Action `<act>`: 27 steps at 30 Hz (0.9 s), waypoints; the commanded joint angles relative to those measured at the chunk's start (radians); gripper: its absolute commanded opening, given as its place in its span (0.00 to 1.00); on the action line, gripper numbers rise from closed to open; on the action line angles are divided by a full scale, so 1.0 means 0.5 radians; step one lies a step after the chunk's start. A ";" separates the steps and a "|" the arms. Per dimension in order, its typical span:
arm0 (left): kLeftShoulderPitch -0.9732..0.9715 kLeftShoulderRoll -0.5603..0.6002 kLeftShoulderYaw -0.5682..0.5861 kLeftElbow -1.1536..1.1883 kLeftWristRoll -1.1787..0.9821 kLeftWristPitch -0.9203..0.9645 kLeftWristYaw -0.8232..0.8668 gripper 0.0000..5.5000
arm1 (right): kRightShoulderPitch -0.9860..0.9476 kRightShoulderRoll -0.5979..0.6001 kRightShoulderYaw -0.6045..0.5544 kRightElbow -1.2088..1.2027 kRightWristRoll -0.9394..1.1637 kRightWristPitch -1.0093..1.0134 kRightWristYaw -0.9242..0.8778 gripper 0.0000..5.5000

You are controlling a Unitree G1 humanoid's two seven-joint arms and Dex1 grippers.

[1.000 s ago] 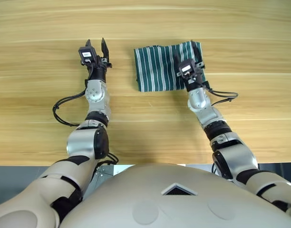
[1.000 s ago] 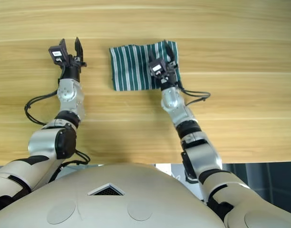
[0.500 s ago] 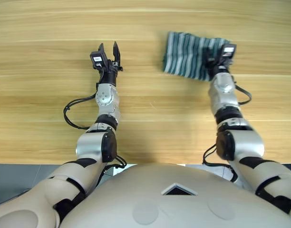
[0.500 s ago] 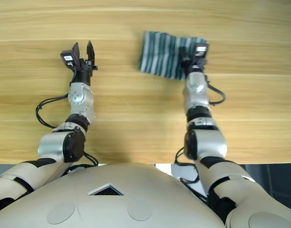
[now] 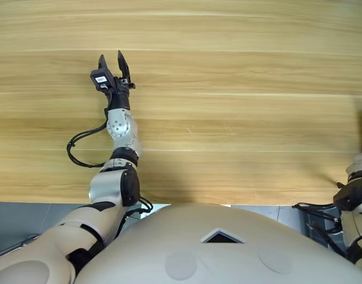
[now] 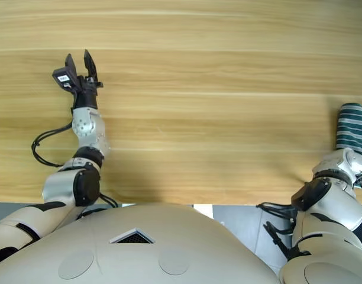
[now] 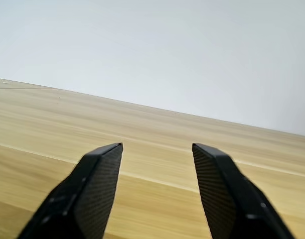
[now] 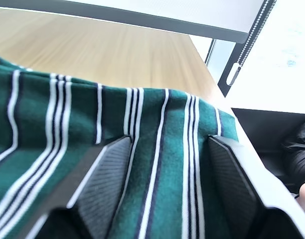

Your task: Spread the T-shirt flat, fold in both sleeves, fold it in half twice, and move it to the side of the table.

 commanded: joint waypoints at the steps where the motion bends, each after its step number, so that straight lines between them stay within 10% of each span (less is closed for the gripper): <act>1: 0.169 0.049 0.008 0.046 0.066 -0.022 0.101 0.47 | -0.015 0.154 -0.005 0.096 0.002 0.053 -0.100 0.51; 7: 0.223 0.021 -0.108 0.004 0.227 -0.079 0.161 0.47 | -0.186 0.166 0.314 -0.084 -0.355 -0.460 -0.140 0.51; 15: 0.186 -0.113 -0.385 0.003 0.587 -0.138 0.400 0.47 | -0.295 1.016 1.468 -0.365 -1.258 -0.894 0.312 0.51; 27: 0.522 -0.241 -0.519 0.003 0.595 -0.134 0.427 0.47 | 0.088 1.276 1.768 -0.405 -1.454 -1.119 0.291 0.51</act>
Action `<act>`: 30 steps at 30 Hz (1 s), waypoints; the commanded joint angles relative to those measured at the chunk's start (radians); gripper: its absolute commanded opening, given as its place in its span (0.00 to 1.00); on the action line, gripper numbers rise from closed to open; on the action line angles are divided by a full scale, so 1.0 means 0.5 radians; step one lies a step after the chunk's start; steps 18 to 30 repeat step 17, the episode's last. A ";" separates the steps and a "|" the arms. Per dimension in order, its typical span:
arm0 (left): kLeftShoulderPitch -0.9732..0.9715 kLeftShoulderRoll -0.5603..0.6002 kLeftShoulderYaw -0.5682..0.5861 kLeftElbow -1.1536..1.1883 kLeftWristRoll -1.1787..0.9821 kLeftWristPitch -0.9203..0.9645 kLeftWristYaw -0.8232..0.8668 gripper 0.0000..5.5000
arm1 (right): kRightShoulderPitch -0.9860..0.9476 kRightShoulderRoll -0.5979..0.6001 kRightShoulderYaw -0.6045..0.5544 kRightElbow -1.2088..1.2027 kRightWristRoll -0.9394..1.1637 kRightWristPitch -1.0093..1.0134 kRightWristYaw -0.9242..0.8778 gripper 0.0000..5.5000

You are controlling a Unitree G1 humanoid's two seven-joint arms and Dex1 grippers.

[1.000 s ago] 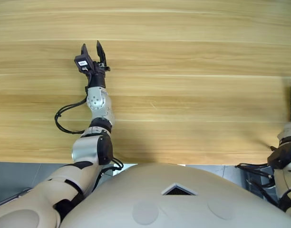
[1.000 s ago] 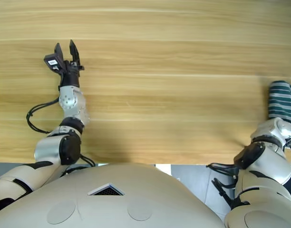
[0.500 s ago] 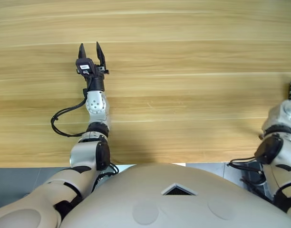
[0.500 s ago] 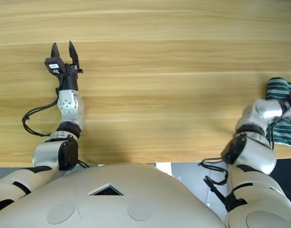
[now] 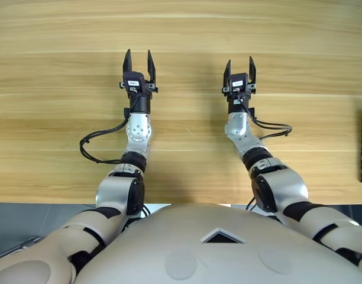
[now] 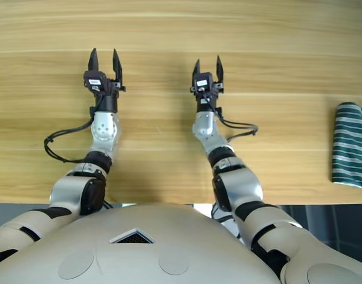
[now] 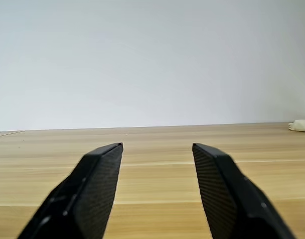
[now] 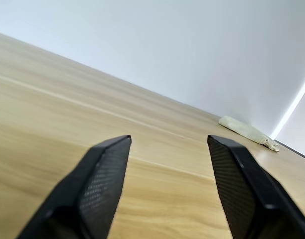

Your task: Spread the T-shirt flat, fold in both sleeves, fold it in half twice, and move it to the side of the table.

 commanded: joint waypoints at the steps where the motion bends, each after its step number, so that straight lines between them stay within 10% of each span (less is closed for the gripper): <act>1: 0.408 -0.131 -0.100 0.126 0.026 0.012 -0.060 0.47 | 0.256 0.011 0.019 -0.032 -0.003 -0.079 -0.032 0.51; 11: 0.381 -0.203 -0.058 0.078 -0.212 0.144 -0.316 0.72 | 0.321 -0.033 0.049 -0.249 -0.055 -0.058 -0.019 0.52; 30: 0.319 -0.210 -0.081 0.031 -0.182 0.184 -0.295 0.72 | 0.382 -0.059 0.014 -0.426 -0.010 -0.008 0.035 0.52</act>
